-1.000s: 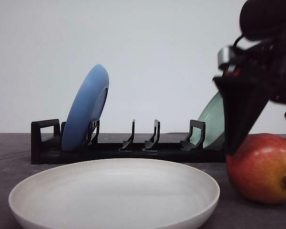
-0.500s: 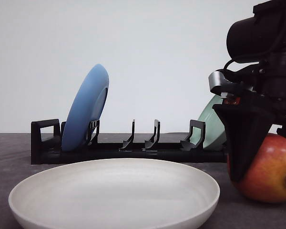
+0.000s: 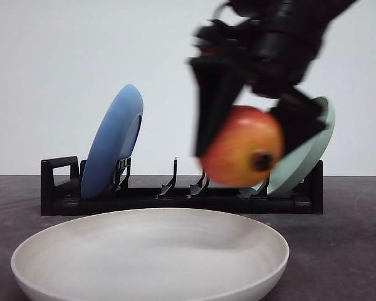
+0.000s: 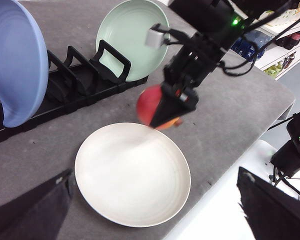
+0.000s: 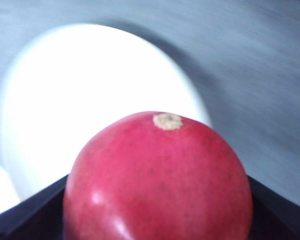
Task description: Place pomegranate in white plate
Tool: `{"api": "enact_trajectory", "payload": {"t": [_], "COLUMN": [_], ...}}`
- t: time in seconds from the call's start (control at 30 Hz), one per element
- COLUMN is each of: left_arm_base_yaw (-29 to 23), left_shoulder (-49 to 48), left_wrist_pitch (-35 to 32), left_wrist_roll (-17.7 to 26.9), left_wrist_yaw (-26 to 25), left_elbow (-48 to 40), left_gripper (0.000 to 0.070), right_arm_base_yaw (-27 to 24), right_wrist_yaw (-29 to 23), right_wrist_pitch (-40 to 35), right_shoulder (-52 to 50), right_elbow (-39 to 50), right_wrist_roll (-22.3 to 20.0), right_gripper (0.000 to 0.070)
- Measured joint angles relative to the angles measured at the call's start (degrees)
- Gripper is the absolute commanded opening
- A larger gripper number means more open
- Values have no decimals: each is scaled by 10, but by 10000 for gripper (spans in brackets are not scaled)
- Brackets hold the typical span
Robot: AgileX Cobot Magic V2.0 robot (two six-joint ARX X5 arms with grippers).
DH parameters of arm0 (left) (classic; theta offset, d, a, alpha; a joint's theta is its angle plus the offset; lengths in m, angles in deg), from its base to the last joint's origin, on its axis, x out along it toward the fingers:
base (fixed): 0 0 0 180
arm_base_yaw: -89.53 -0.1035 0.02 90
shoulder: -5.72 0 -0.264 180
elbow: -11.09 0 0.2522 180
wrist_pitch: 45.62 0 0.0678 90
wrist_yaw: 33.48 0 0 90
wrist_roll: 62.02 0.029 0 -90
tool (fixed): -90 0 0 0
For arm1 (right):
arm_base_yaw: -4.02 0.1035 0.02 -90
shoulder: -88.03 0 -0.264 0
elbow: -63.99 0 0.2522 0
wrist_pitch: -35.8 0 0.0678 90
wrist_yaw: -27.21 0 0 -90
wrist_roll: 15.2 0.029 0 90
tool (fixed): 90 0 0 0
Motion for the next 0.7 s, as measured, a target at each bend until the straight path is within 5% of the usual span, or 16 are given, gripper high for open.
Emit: {"api": "enact_trajectory", "payload": {"t": [0.47,0.7], "left_arm_base_yaw": [0,0], "left_shoulder": [0,0], "left_wrist_pitch": [-22,-22], "left_wrist_roll": [0,0], "left_wrist_yaw": [43,43], "left_elbow": [0,0], "left_gripper": [626,626], "right_arm_base_yaw": [87,89], "right_wrist_yaw": [-1,-1], "right_wrist_pitch": [-54,-56], "right_shoulder": [98,99], "right_elbow": [0,0], "right_wrist_roll": [30,30], "right_gripper": [431,693]}}
